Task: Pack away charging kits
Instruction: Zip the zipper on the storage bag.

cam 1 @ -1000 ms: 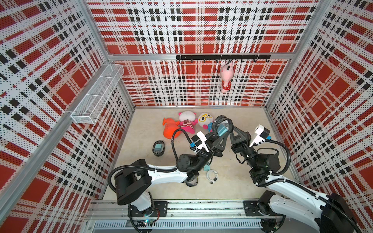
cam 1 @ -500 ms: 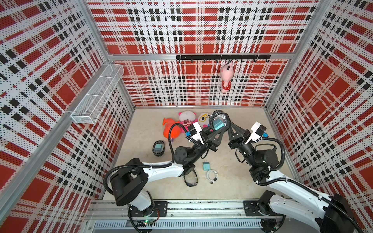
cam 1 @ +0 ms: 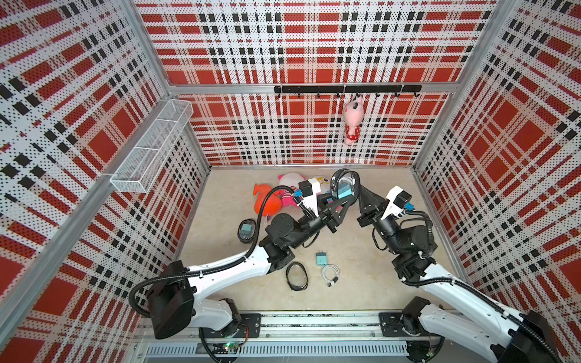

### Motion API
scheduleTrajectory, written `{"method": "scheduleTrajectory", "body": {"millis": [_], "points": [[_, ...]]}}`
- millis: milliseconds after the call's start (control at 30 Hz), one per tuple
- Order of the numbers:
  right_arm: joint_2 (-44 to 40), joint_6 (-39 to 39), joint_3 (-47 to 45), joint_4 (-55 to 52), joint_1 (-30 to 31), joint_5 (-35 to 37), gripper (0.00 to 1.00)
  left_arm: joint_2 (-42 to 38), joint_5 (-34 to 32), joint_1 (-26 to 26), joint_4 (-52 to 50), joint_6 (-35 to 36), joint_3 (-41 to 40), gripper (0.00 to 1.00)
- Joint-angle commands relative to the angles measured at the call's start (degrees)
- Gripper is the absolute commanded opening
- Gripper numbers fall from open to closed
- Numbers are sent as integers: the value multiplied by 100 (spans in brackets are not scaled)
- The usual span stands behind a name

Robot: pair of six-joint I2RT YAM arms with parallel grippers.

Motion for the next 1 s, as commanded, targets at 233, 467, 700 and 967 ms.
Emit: {"method": "scheduleTrajectory", "body": {"millis": [233, 467, 700, 967], "points": [[-19, -625, 423, -183, -382, 386, 0, -674, 203, -423, -1876, 97, 159, 0], [129, -808, 675, -222, -441, 265, 0, -820, 187, -629, -2539, 191, 210, 0], [225, -1062, 869, -171, -551, 34, 0, -960, -129, -841, -3078, 202, 188, 0], [87, -1376, 1049, -278, -646, -159, 0, -1280, -461, -928, -3301, 158, -94, 0]]}}
